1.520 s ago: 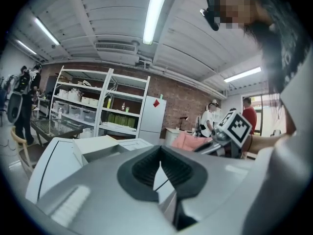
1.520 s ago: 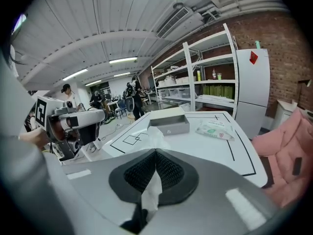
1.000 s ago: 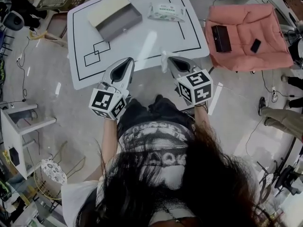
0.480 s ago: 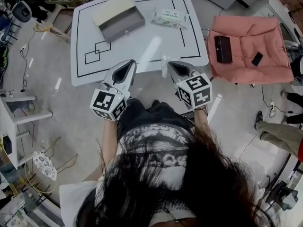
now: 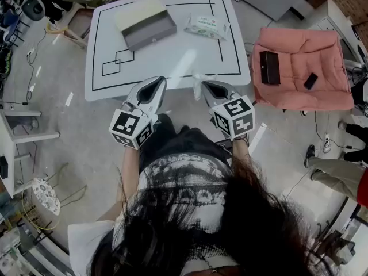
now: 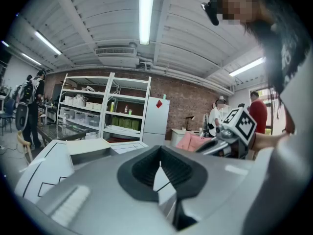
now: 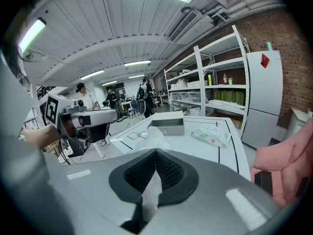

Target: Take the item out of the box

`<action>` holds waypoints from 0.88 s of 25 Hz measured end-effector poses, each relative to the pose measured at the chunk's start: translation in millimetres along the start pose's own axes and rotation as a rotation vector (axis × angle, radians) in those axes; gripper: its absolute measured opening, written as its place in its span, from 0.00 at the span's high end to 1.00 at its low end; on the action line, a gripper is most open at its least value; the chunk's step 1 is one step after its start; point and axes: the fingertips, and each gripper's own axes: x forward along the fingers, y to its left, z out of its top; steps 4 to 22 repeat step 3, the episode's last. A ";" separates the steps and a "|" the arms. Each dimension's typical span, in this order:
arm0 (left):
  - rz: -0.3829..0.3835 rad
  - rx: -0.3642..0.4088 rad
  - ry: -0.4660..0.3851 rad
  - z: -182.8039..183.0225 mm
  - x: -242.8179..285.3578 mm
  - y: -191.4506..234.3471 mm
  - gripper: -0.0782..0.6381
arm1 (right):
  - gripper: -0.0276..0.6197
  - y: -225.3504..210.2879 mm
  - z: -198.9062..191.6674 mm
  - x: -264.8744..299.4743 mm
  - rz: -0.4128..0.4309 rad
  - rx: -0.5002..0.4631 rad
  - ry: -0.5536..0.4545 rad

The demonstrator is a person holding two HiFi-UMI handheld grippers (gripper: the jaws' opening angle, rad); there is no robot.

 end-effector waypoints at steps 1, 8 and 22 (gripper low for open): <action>-0.001 0.004 0.001 0.2 -0.7 -1.4 0.89 | 0.95 0.3 -0.2 -1.8 -0.001 0.001 -0.004; -0.002 0.010 0.003 -0.5 -2.6 -4.5 0.89 | 0.95 1.2 -1.7 -5.5 -0.003 0.004 -0.009; -0.002 0.010 0.003 -0.5 -2.6 -4.5 0.89 | 0.95 1.2 -1.7 -5.5 -0.003 0.004 -0.009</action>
